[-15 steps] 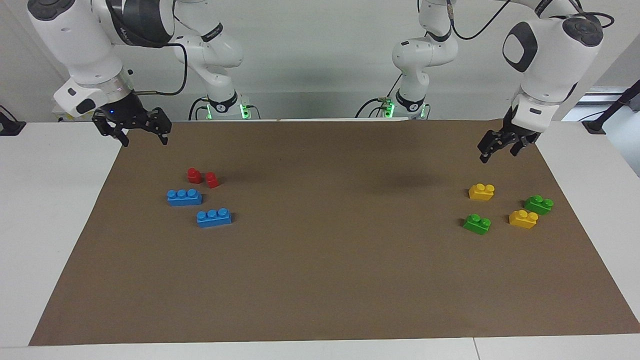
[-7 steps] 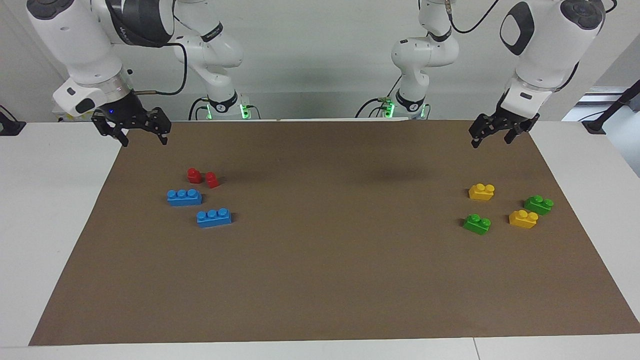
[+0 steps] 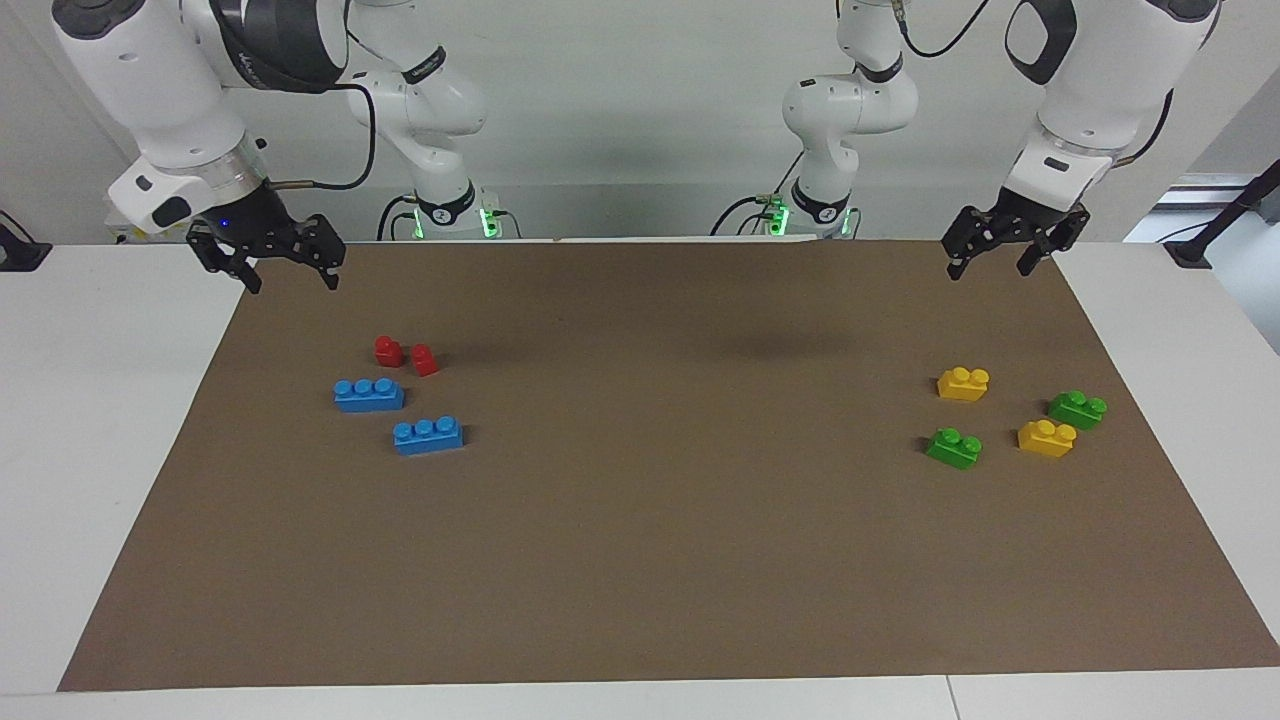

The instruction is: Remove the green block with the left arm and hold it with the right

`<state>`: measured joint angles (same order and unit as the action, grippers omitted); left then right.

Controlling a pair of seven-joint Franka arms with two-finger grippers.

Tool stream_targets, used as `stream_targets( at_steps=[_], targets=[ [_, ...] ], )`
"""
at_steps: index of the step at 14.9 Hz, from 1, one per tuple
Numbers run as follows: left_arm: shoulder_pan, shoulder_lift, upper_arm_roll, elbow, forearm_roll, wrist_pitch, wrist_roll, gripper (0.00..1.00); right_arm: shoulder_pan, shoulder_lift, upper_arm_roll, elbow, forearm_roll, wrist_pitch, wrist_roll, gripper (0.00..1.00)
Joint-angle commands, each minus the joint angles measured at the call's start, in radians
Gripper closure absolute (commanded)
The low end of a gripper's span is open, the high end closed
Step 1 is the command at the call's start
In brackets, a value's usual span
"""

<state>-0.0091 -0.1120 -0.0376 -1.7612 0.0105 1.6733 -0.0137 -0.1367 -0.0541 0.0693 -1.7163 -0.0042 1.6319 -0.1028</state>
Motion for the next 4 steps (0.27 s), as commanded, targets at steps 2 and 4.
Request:
stream_targets(
  at_steps=[2, 4],
  targets=[
    [-0.014, -0.011, 0.011, 0.002, -0.010, -0.026, 0.017, 0.00, -0.004, 0.013, 0.003, 0.021, 0.018, -0.014, 0.015, 0.00],
    [-0.014, -0.011, 0.011, -0.001, -0.010, -0.026, 0.017, 0.00, -0.003, 0.013, 0.003, 0.021, 0.015, -0.017, 0.018, 0.00]
  ],
)
